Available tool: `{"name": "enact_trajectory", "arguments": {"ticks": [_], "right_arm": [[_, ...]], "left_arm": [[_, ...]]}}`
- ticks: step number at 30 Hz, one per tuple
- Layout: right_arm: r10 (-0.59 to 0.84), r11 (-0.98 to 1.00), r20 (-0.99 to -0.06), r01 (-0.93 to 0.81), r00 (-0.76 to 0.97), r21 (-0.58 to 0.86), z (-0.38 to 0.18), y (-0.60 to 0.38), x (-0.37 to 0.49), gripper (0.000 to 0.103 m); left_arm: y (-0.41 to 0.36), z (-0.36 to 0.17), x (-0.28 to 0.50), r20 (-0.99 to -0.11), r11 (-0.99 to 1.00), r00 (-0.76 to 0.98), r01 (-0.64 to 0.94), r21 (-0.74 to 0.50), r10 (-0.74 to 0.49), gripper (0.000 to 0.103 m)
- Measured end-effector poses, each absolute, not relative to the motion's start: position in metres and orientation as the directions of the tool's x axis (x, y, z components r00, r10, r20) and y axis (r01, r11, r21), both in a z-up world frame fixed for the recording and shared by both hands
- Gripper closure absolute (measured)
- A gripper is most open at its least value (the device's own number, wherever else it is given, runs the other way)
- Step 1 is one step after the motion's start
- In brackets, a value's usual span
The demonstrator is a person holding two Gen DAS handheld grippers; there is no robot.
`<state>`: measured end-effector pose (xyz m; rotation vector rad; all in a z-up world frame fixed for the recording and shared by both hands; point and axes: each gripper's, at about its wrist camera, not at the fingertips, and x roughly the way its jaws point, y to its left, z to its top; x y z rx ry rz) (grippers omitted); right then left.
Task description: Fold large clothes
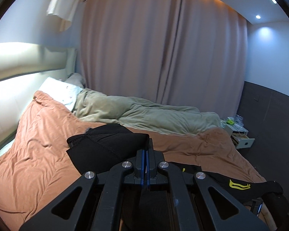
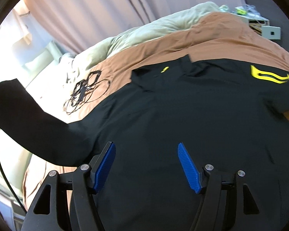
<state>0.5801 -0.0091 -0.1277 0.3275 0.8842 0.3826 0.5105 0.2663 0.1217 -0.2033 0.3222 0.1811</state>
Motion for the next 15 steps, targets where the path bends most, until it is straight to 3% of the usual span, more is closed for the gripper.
{"name": "enact_trajectory", "arguments": {"ticks": [3,15], "right_arm": [[0.408,0.903,-0.685,-0.154,0.604,0.402,-0.127,-0.024,0.582,0.028],[0.451,0.863,-0.669,-0.097,0.59,0.496,-0.132,-0.088,0.598,0.028]], "left_arm": [[0.24,0.124,0.526,-0.339,0.974,0.934,-0.173,-0.147,0.115,0.099],[0.126,0.088,0.604,-0.418,0.994,0.908,-0.004,-0.109,-0.042,0.099]]}}
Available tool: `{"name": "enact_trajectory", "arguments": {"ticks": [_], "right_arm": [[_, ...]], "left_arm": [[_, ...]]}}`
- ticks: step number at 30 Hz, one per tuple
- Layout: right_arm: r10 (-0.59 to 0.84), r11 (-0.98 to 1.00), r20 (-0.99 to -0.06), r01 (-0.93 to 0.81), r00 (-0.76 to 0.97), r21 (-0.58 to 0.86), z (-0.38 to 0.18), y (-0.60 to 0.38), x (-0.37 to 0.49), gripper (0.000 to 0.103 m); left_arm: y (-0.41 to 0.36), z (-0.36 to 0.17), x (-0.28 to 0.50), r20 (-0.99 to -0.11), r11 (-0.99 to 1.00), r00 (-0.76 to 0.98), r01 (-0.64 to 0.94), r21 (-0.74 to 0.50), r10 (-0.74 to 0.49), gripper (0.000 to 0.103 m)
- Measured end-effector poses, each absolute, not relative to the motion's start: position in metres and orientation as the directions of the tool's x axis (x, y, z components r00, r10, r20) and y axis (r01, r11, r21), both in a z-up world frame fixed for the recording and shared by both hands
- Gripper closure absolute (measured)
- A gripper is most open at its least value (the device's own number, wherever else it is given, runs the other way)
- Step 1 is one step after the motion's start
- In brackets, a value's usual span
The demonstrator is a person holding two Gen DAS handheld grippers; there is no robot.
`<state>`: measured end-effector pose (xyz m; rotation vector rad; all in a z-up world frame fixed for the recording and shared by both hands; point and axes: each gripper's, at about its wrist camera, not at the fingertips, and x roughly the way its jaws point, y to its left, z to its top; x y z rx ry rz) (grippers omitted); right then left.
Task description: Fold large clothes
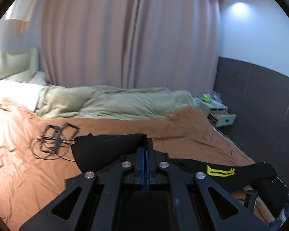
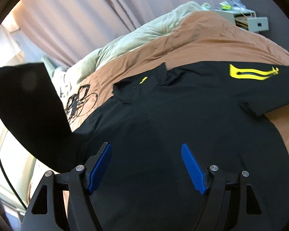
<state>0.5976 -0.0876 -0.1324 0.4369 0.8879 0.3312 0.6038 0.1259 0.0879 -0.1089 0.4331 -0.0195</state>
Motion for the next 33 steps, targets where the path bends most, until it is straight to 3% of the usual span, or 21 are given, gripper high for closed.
{"name": "enact_trajectory", "arguments": {"ticks": [12,21,23,24,25,26,27,28,33], "right_arm": [[0.396,0.771,-0.671,0.17,0.627,0.613,-0.159,-0.193,0.613,0.028],[0.407,0.706,-0.667,0.248,0.624,0.664,-0.17,-0.214,0.616,0.028],[0.409,0.691,-0.658,0.256,0.632,0.676,-0.17,-0.221,0.616,0.028],[0.412,0.68,-0.65,0.259,0.639,0.686,-0.17,-0.224,0.615,0.028],[0.414,0.673,-0.643,0.26,0.644,0.693,-0.17,-0.227,0.615,0.028],[0.412,0.668,-0.639,0.261,0.65,0.697,-0.169,-0.229,0.614,0.028],[0.406,0.669,-0.638,0.263,0.654,0.695,-0.168,-0.231,0.613,0.028],[0.401,0.671,-0.637,0.263,0.658,0.693,-0.166,-0.231,0.612,0.028],[0.403,0.694,-0.635,0.232,0.659,0.681,-0.161,-0.224,0.612,0.028]], "left_arm": [[0.036,0.029,0.665,-0.523,0.977,0.827,0.141,-0.159,-0.205,0.099],[-0.018,-0.057,0.7,-0.675,0.892,0.587,0.246,-0.378,-0.448,0.096],[-0.027,-0.076,0.7,-0.707,0.877,0.52,0.252,-0.409,-0.479,0.088],[-0.031,-0.081,0.697,-0.712,0.876,0.511,0.261,-0.405,-0.481,0.079],[-0.034,-0.084,0.692,-0.716,0.88,0.513,0.268,-0.391,-0.474,0.059],[-0.035,-0.084,0.689,-0.716,0.884,0.518,0.268,-0.384,-0.468,0.046],[-0.033,-0.081,0.684,-0.707,0.885,0.533,0.265,-0.382,-0.464,0.025],[-0.031,-0.078,0.679,-0.699,0.888,0.548,0.263,-0.378,-0.46,0.019],[0.005,-0.057,0.655,-0.677,0.924,0.631,0.219,-0.315,-0.38,0.019]]}}
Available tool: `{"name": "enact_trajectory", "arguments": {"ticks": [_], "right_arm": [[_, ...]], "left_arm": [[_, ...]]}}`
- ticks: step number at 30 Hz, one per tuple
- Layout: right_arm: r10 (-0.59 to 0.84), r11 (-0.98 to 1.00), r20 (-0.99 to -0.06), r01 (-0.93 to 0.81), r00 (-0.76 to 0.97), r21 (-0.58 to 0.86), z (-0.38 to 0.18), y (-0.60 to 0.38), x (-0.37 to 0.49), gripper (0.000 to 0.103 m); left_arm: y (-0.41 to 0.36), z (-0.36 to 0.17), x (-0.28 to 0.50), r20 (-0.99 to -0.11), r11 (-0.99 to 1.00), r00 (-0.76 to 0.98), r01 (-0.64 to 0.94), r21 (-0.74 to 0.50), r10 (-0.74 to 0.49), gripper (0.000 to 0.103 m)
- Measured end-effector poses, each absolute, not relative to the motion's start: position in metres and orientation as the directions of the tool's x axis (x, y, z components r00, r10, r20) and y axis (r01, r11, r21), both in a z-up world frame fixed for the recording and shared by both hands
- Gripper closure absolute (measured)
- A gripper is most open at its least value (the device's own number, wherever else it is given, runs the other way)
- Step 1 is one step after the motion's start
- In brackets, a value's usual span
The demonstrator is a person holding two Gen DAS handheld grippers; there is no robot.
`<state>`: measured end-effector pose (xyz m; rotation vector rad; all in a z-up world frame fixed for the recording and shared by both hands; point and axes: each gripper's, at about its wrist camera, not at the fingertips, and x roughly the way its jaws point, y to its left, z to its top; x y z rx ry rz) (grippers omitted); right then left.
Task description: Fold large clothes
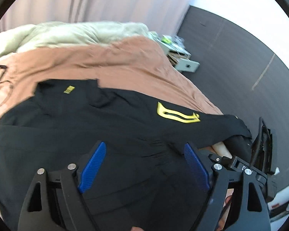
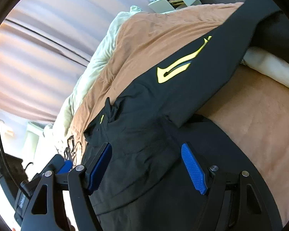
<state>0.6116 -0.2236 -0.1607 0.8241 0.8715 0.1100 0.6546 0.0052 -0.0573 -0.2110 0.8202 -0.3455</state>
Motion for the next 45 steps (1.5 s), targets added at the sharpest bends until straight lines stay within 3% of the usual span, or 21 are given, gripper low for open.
{"name": "enact_trajectory", "arguments": {"ticks": [6,13,20,24,29,32,34,37,42,44,45], "right_arm": [[0.408,0.732,-0.673,0.22,0.616,0.645,-0.168,-0.206,0.619,0.028],[0.431,0.714,-0.699,0.258,0.57,0.651,-0.191,-0.203,0.623,0.028],[0.416,0.747,-0.736,0.26,0.535,0.611,-0.203,-0.189,0.626,0.029],[0.398,0.748,-0.75,0.287,0.529,0.599,-0.21,-0.192,0.624,0.031],[0.393,0.73,-0.762,0.33,0.515,0.599,-0.22,-0.197,0.621,0.041],[0.41,0.72,-0.763,0.336,0.5,0.607,-0.226,-0.195,0.619,0.047],[0.426,0.71,-0.759,0.339,0.492,0.618,-0.23,-0.194,0.618,0.05],[0.49,0.665,-0.725,0.329,0.484,0.67,-0.237,-0.189,0.618,0.052],[0.481,0.684,-0.734,0.32,0.479,0.656,-0.246,-0.183,0.625,0.062],[0.486,0.674,-0.719,0.31,0.497,0.67,-0.247,-0.179,0.63,0.072],[0.485,0.679,-0.715,0.298,0.504,0.671,-0.247,-0.179,0.634,0.083]], "left_arm": [[0.081,-0.046,0.604,-0.635,0.976,0.758,0.005,-0.217,-0.145,0.018],[0.166,-0.06,0.546,-0.605,0.944,0.796,-0.211,-0.254,0.015,0.019],[0.235,-0.1,0.529,-0.634,0.869,0.771,-0.347,-0.353,0.051,0.039],[0.261,-0.117,0.525,-0.66,0.852,0.749,-0.384,-0.357,0.061,0.04],[0.289,-0.146,0.52,-0.717,0.83,0.696,-0.421,-0.365,0.038,0.057],[0.301,-0.161,0.517,-0.745,0.828,0.666,-0.437,-0.351,0.036,0.059],[0.308,-0.172,0.52,-0.762,0.816,0.648,-0.447,-0.367,0.013,0.071],[0.312,-0.186,0.523,-0.776,0.804,0.631,-0.457,-0.381,-0.009,0.072],[0.307,-0.201,0.537,-0.797,0.823,0.603,-0.439,-0.361,-0.028,0.072],[0.305,-0.206,0.544,-0.808,0.832,0.589,-0.437,-0.342,-0.023,0.075],[0.304,-0.207,0.547,-0.811,0.836,0.585,-0.437,-0.333,-0.017,0.078]]}}
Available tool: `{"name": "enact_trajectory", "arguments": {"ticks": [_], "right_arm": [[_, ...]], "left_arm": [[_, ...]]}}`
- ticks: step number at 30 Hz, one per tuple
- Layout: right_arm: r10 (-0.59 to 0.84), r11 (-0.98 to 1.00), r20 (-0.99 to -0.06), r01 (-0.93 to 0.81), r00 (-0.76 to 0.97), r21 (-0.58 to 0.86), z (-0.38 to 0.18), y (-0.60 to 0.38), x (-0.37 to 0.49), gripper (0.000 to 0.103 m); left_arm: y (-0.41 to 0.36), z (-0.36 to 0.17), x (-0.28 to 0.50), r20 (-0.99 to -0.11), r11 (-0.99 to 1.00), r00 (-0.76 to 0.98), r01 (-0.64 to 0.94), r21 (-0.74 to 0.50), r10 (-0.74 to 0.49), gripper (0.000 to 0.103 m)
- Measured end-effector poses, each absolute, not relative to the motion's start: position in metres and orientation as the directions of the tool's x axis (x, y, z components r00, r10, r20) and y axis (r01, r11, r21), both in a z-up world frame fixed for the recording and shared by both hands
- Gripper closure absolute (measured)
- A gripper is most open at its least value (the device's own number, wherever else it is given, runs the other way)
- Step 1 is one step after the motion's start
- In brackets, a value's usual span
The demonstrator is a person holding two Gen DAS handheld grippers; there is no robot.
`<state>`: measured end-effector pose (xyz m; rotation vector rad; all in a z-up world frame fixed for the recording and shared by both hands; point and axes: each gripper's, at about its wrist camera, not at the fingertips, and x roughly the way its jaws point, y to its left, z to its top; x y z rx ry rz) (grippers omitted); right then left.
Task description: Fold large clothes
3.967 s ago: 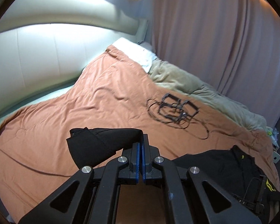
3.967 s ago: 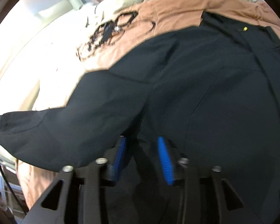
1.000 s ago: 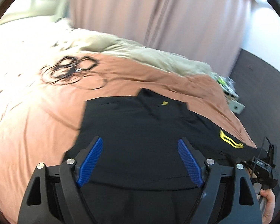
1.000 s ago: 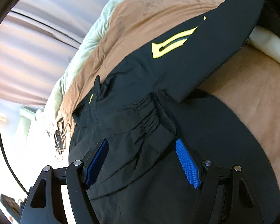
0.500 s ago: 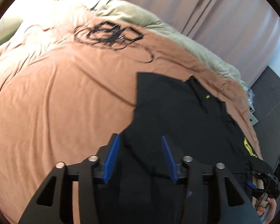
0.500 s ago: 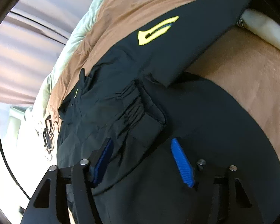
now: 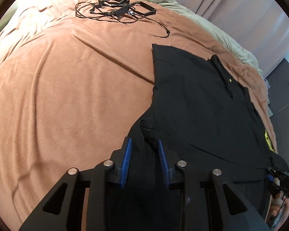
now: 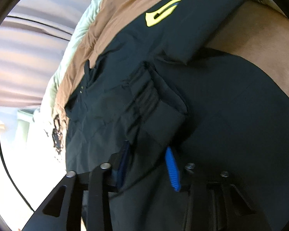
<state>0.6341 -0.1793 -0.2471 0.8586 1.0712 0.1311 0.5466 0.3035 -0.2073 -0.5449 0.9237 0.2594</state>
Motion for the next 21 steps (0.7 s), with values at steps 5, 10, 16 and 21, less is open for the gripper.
{"name": "enact_trajectory", "arguments": {"ticks": [5,10,16,21], "right_arm": [[0.474,0.699,-0.691,0.244,0.546,0.672,-0.244,-0.182,0.651,0.096],[0.465,0.707,-0.665,0.207,0.585,0.676,-0.239,-0.183,0.668,0.098],[0.462,0.701,-0.674,0.228,0.577,0.676,-0.249,-0.188,0.681,0.098],[0.431,0.741,-0.709,0.23,0.558,0.632,-0.232,-0.19,0.677,0.06]], "left_arm": [[0.303,-0.211,0.554,-0.817,0.838,0.576,-0.455,-0.301,0.019,0.078],[0.298,-0.214,0.559,-0.817,0.844,0.575,-0.459,-0.277,0.045,0.078],[0.291,-0.211,0.564,-0.821,0.857,0.566,-0.458,-0.235,0.077,0.078],[0.283,-0.19,0.564,-0.809,0.869,0.576,-0.453,-0.199,0.115,0.078]]}}
